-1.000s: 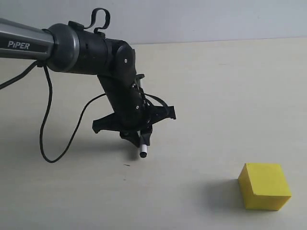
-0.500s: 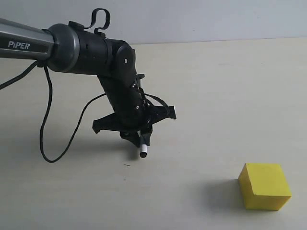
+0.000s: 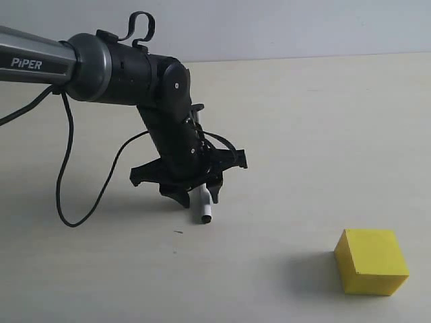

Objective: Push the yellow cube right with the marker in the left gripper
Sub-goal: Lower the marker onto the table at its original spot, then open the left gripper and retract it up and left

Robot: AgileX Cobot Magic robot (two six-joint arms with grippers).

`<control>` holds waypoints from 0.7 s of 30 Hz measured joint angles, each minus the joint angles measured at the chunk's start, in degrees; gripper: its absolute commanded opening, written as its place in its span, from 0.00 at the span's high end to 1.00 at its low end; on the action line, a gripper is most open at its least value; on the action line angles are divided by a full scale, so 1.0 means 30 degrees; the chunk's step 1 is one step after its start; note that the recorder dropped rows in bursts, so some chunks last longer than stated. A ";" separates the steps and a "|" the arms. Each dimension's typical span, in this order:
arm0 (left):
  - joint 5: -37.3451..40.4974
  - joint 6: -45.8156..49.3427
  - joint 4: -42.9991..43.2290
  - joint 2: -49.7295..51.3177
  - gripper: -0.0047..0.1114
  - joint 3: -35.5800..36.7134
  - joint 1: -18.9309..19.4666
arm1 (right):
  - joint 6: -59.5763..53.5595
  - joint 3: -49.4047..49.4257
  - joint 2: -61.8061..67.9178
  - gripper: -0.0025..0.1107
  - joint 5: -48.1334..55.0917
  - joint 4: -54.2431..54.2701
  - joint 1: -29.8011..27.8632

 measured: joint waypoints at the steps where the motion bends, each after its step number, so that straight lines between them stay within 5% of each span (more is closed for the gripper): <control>1: 0.0000 0.0000 0.0000 0.0000 0.53 0.0000 0.0000 | 0.0000 0.0000 0.0000 0.98 0.0000 0.0000 0.0000; 15: 0.0000 0.0016 0.0000 0.0000 0.56 0.0000 0.0000 | 0.0000 0.0000 0.0000 0.98 0.0000 0.0000 0.0000; 21: 0.0000 0.0016 0.0530 -0.0555 0.96 -0.0043 0.0000 | 0.0000 0.0000 0.0000 0.98 0.0000 0.0000 0.0000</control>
